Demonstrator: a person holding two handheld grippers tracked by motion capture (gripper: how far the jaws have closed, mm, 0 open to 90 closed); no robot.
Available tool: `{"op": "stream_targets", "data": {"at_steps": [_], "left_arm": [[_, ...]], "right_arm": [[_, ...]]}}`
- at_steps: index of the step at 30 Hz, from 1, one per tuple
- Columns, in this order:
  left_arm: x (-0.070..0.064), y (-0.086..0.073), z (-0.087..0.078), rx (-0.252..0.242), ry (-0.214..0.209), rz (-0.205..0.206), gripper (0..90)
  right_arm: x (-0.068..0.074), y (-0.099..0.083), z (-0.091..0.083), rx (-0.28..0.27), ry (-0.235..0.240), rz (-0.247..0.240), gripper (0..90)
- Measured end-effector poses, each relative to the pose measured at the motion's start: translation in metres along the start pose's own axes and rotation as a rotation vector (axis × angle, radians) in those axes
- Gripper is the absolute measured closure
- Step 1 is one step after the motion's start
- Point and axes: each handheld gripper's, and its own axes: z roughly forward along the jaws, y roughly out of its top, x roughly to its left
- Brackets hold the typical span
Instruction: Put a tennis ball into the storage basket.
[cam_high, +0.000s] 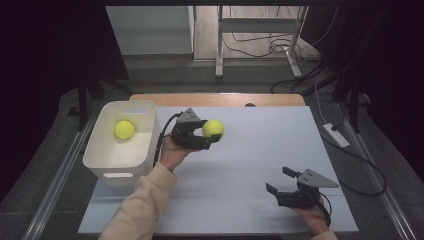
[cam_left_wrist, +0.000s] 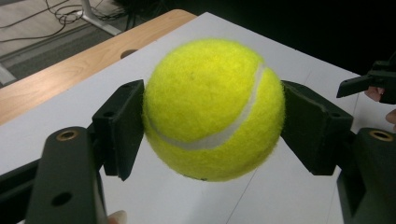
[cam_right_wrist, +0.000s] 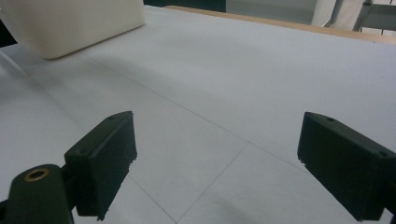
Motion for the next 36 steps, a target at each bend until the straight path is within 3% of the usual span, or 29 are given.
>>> {"op": "stream_targets", "data": {"at_steps": [11, 36], "left_arm": [[0.002, 0.005, -0.021, -0.014, 0.03, 0.014, 27.8], [0.012, 0.01, -0.043, -0.043, 0.067, -0.002, 27.8]], "right_arm": [[0.001, 0.001, 0.001, 0.0, 0.0, -0.003, 11.5], [0.001, 0.001, 0.001, 0.0, -0.001, 0.001, 11.6]]}}
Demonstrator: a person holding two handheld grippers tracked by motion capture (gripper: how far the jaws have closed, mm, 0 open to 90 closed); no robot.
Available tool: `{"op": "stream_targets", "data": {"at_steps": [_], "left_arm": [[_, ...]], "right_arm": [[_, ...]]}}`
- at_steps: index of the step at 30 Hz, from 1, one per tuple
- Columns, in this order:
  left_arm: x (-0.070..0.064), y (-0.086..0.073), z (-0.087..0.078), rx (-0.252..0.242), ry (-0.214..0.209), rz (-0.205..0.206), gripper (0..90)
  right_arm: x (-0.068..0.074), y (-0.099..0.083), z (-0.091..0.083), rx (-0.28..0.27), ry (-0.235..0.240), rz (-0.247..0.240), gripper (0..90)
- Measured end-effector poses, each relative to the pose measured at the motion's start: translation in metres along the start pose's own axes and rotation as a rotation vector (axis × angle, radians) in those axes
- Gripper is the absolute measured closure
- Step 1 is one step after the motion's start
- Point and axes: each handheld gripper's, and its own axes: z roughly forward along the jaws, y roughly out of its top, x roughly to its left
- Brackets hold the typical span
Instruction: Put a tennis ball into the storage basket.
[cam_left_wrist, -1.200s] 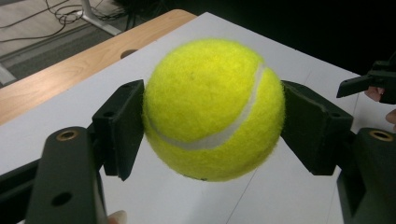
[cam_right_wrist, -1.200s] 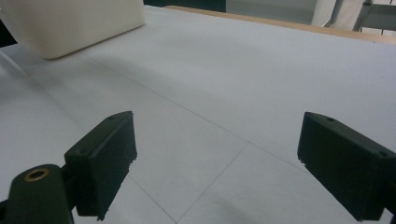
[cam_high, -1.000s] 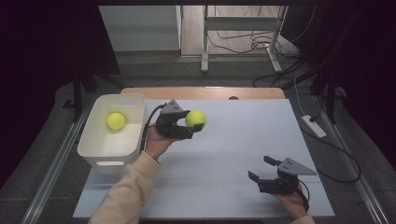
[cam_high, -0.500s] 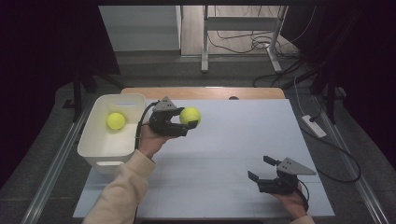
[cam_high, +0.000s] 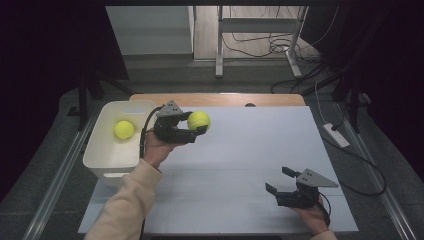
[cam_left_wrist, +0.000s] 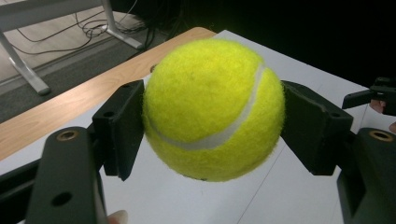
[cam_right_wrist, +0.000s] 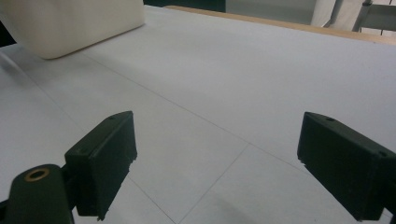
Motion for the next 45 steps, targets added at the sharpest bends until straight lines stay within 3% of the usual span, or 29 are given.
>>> {"op": "stream_targets", "data": {"at_steps": [17, 45], "left_arm": [[0.007, 0.008, -0.019, -0.025, 0.033, -0.014, 27.8], [0.038, 0.003, -0.045, -0.027, 0.133, -0.066, 27.8]], "right_arm": [[0.0, 0.0, 0.0, 0.001, 0.0, 0.0, 11.6], [0.001, 0.0, 0.001, 0.004, -0.001, -0.008, 11.7]]}}
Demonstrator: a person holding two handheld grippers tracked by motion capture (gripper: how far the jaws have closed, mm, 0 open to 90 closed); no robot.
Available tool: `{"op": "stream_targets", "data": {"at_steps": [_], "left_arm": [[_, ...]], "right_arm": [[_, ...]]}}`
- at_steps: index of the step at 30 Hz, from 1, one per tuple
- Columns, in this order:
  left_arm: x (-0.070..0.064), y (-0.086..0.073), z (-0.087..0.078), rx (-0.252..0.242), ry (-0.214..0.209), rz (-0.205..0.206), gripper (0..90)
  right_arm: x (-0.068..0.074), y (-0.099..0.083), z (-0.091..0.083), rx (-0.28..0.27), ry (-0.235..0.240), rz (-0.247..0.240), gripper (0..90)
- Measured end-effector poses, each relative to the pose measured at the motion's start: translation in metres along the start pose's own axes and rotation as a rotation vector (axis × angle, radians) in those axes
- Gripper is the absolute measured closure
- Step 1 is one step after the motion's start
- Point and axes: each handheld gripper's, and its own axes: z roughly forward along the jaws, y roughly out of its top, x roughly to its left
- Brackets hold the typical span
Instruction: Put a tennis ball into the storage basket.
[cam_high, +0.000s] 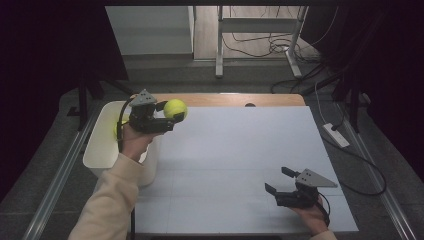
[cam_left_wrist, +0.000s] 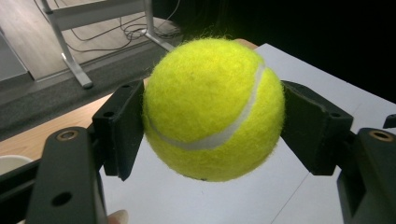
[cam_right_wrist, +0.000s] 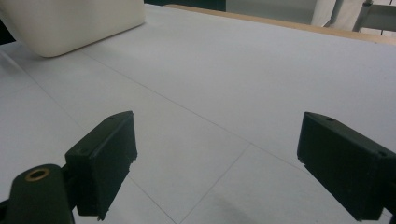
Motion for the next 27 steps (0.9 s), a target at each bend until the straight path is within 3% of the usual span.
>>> {"op": "stream_targets", "data": {"at_steps": [27], "left_arm": [[0.03, -0.01, -0.033, -0.003, 0.098, -0.062, 27.8]], "right_arm": [[-0.001, 0.001, 0.0, -0.003, -0.003, 0.003, 11.8]]}}
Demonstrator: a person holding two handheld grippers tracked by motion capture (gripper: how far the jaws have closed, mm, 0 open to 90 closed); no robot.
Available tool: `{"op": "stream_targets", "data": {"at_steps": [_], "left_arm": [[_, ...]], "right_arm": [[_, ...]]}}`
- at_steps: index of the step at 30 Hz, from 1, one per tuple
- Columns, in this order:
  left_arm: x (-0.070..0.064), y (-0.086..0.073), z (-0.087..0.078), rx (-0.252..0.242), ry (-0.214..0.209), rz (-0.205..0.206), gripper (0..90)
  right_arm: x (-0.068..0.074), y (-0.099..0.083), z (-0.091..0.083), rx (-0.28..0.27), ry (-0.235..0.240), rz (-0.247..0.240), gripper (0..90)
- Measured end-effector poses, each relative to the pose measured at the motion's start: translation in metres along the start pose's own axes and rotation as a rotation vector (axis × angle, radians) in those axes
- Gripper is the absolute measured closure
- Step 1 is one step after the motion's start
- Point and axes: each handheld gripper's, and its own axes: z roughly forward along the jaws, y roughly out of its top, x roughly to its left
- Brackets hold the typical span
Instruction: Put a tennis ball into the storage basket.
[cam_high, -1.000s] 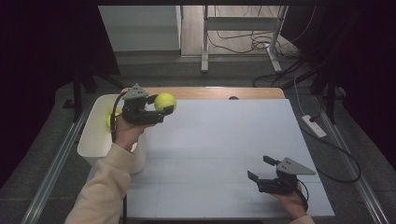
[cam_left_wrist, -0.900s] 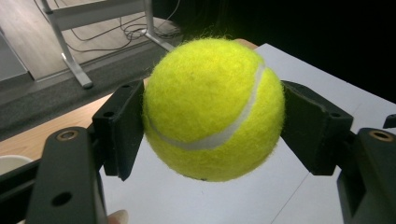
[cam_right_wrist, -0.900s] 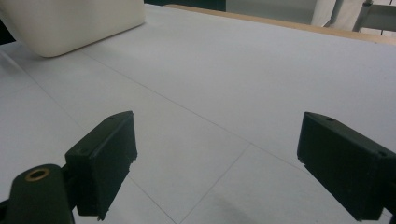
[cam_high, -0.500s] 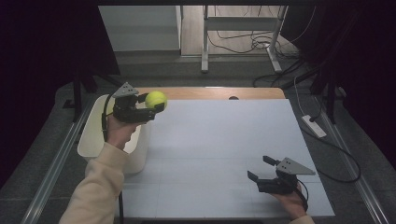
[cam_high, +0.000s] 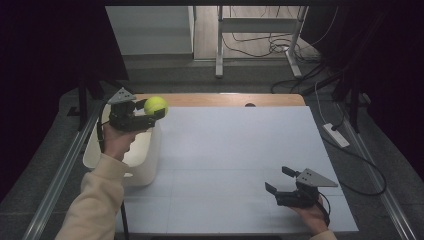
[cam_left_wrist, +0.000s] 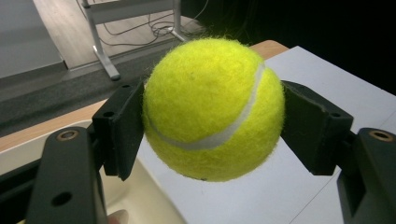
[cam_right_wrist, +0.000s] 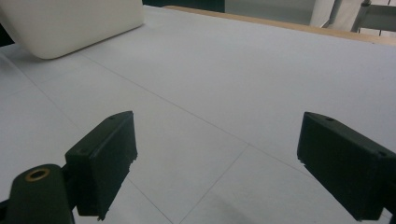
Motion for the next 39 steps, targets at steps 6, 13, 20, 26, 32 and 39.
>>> {"op": "stream_targets", "data": {"at_steps": [6, 13, 20, 26, 32, 39], "left_arm": [[0.006, -0.003, -0.006, 0.002, 0.021, -0.01, 27.8], [0.019, -0.009, -0.01, 0.017, 0.05, -0.036, 27.7], [0.035, -0.017, -0.013, 0.044, 0.084, -0.071, 27.7], [0.044, -0.02, -0.014, 0.071, 0.106, -0.088, 27.7], [0.052, -0.019, -0.012, 0.102, 0.13, -0.107, 27.6], [0.055, -0.015, -0.002, 0.145, 0.138, -0.113, 27.6]], "right_arm": [[0.001, 0.0, 0.001, 0.001, 0.003, 0.0, 11.8], [0.001, 0.0, 0.001, -0.001, 0.004, 0.004, 11.7], [0.001, 0.0, 0.001, 0.002, 0.004, 0.001, 11.8], [0.001, 0.0, 0.002, 0.002, 0.003, -0.001, 11.8], [0.001, 0.0, 0.002, 0.003, 0.004, -0.003, 11.8], [0.001, 0.0, 0.002, 0.002, 0.006, -0.002, 11.8]]}}
